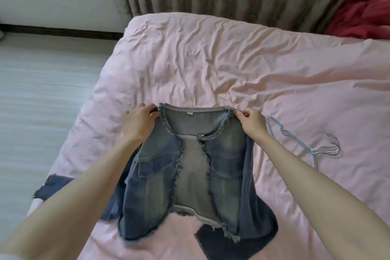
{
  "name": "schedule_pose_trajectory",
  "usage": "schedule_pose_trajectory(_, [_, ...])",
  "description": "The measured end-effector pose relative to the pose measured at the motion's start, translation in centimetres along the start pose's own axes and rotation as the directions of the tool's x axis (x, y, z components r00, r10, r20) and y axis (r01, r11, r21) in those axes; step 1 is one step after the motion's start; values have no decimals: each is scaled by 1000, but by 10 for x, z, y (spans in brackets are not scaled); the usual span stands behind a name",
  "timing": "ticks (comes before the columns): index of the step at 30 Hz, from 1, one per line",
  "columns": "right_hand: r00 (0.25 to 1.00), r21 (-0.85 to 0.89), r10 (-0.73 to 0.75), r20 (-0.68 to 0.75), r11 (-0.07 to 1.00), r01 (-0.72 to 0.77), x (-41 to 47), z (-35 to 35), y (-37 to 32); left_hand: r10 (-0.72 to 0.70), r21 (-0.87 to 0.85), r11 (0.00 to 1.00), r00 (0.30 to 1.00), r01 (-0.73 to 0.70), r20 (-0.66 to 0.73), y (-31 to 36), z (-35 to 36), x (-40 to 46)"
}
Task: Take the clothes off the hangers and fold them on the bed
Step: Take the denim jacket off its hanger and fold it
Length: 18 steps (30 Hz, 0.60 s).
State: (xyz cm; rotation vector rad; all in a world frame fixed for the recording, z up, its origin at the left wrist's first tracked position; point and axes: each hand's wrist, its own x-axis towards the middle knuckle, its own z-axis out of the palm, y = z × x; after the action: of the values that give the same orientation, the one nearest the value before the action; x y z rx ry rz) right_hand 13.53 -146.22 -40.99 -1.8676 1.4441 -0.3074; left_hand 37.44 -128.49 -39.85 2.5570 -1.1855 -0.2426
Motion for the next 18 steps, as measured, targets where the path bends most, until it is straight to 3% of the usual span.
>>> schedule_pose_trajectory(4, [994,-128,-6,-113,992,-8,40,26,6,-38,-102,994,995,29,-88,4,38,33])
schedule_pose_trajectory(6, [998,-228,-25,-50,974,13,39,47,18,-55,-165,985,998,57,14,0,65,24])
schedule_pose_trajectory(9, [992,-219,2,128,975,27,22,91,45,-60,-159,982,963,105,264,-13,115,-12])
schedule_pose_trajectory(13, [941,-356,81,328,933,44,-4,148,77,-150,9,986,866,166,476,-30,176,-55])
schedule_pose_trajectory(18, [931,-586,174,321,809,51,-21,192,114,-209,316,947,868,64,450,-38,226,-81])
